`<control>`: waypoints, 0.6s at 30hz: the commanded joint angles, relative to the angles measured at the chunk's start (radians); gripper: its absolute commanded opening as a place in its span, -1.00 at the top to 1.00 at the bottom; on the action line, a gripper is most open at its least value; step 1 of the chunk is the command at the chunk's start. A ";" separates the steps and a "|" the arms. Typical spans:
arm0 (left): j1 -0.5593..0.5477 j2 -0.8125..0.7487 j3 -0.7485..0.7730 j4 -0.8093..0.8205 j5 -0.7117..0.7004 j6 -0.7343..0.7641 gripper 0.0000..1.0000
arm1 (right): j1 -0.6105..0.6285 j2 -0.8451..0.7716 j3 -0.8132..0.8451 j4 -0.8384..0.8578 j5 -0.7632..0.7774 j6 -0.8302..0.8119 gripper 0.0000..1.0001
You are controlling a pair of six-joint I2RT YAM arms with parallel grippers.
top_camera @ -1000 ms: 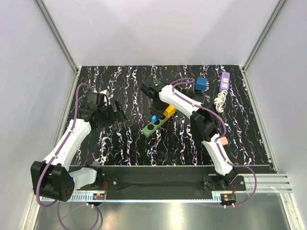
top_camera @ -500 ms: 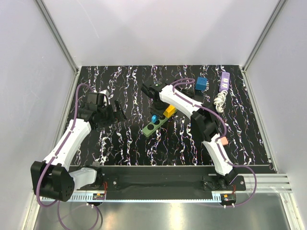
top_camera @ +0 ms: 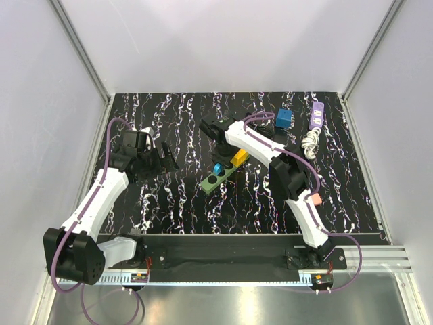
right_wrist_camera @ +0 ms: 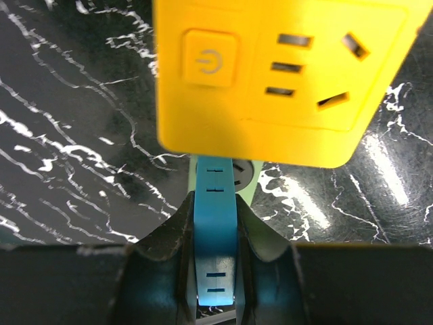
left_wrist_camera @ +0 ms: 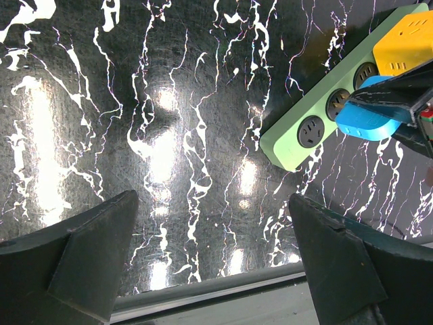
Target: Insert the plug
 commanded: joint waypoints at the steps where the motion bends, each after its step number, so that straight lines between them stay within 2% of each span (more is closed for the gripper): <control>1: 0.004 -0.015 0.014 0.011 -0.013 0.002 -0.98 | 0.001 -0.033 -0.035 -0.004 0.002 0.048 1.00; 12: 0.007 -0.019 0.013 0.009 -0.018 0.001 -0.98 | 0.003 -0.029 -0.078 0.036 0.005 0.085 1.00; 18: 0.007 -0.019 0.014 0.009 -0.019 0.001 -0.98 | 0.003 0.030 -0.014 -0.021 0.008 0.073 1.00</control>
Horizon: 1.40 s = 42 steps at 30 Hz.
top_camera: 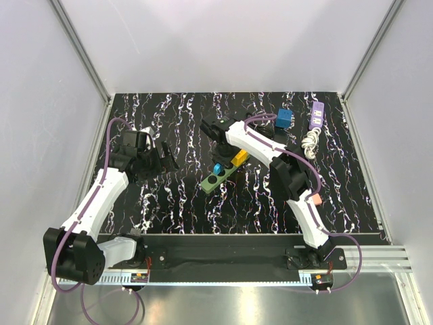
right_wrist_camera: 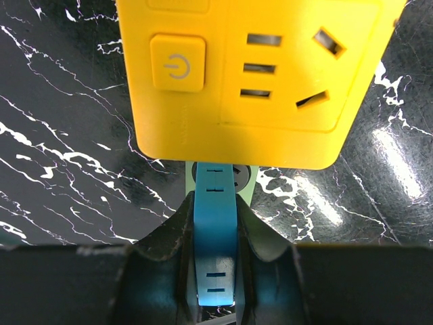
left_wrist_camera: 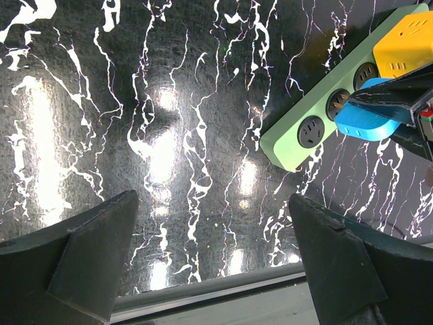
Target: Insert the plug
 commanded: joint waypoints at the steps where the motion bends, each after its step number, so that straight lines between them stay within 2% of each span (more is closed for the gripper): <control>1: 0.007 -0.019 0.013 0.009 -0.019 0.000 -0.98 | 0.004 0.051 0.028 -0.049 0.011 0.021 1.00; 42: 0.021 -0.025 0.016 0.009 -0.014 -0.003 -0.98 | 0.010 0.150 0.017 -0.013 0.029 0.037 1.00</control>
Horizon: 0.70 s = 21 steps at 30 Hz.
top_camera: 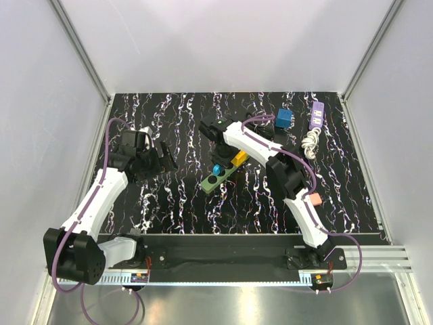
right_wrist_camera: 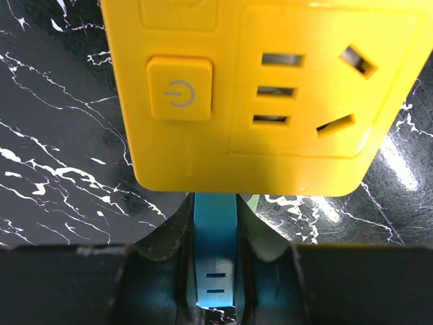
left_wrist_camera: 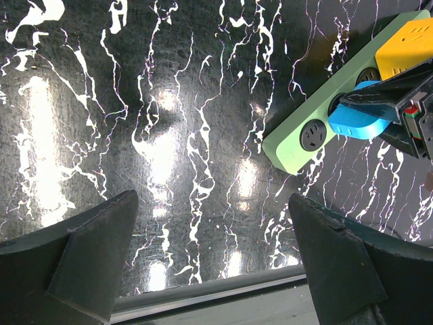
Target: Insert the plug
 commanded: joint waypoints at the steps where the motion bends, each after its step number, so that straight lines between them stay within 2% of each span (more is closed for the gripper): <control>1: 0.007 -0.025 0.014 0.008 -0.011 -0.001 -0.98 | 0.010 0.094 -0.030 0.012 0.032 0.021 1.00; 12: 0.007 -0.036 0.012 0.009 -0.012 -0.002 -0.98 | 0.013 0.099 -0.057 0.052 0.028 0.018 1.00; 19: 0.009 -0.039 0.011 0.009 -0.017 0.001 -0.98 | 0.011 0.036 -0.031 0.053 0.064 0.005 1.00; 20: 0.009 -0.040 0.014 0.009 -0.017 0.001 -0.98 | 0.011 0.014 -0.033 0.055 0.067 0.010 0.98; 21: 0.009 -0.043 0.013 0.009 -0.018 -0.001 -0.98 | 0.010 0.004 -0.030 0.055 0.064 0.011 0.83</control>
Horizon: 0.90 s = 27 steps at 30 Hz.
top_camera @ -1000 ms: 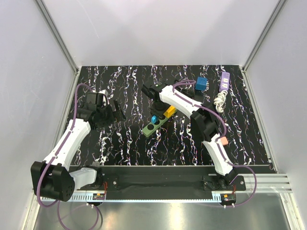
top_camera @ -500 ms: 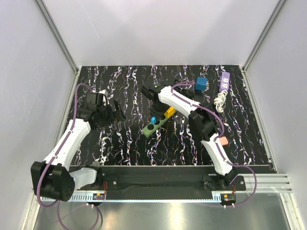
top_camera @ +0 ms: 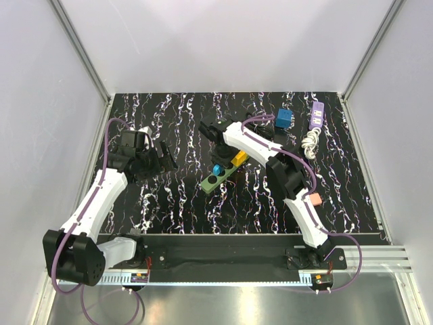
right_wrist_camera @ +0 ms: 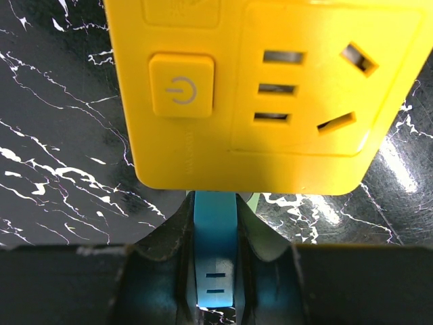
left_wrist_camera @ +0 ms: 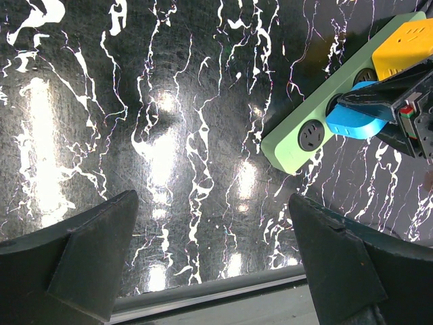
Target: Insert the plug
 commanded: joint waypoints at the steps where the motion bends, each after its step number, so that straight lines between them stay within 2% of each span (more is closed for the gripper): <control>1: 0.009 -0.040 0.011 0.011 -0.020 -0.002 -0.98 | 0.006 -0.011 -0.025 0.050 0.063 0.013 0.73; 2: 0.009 -0.045 0.011 0.011 -0.021 -0.002 -0.98 | 0.008 -0.018 -0.023 0.050 0.064 0.013 0.64; 3: 0.009 -0.049 0.009 0.012 -0.023 -0.002 -0.98 | 0.006 -0.028 -0.017 0.050 0.066 0.015 0.44; 7: 0.012 -0.060 0.008 0.015 -0.030 -0.002 -0.98 | 0.006 -0.064 0.030 0.044 0.072 -0.011 -0.11; 10: 0.012 -0.063 0.009 0.014 -0.030 0.001 -0.98 | 0.008 -0.090 0.066 0.041 0.072 -0.030 -0.49; 12: 0.012 -0.065 0.008 0.017 -0.030 0.001 -0.98 | 0.008 -0.103 0.093 0.041 0.060 -0.063 -0.66; 17: 0.013 -0.083 0.008 0.017 -0.053 0.007 -0.98 | 0.014 -0.184 0.087 0.045 -0.008 -0.134 -0.88; 20: 0.013 -0.095 0.008 0.018 -0.075 0.005 -0.98 | 0.031 -0.280 0.019 0.062 -0.012 -0.194 -0.99; 23: 0.015 -0.105 0.011 0.015 -0.089 -0.018 -0.98 | 0.031 -0.429 -0.199 0.137 -0.021 -0.263 -0.99; 27: 0.055 -0.074 0.069 -0.032 -0.105 -0.133 -0.98 | 0.029 -0.624 -0.446 0.301 -0.026 -0.402 -0.99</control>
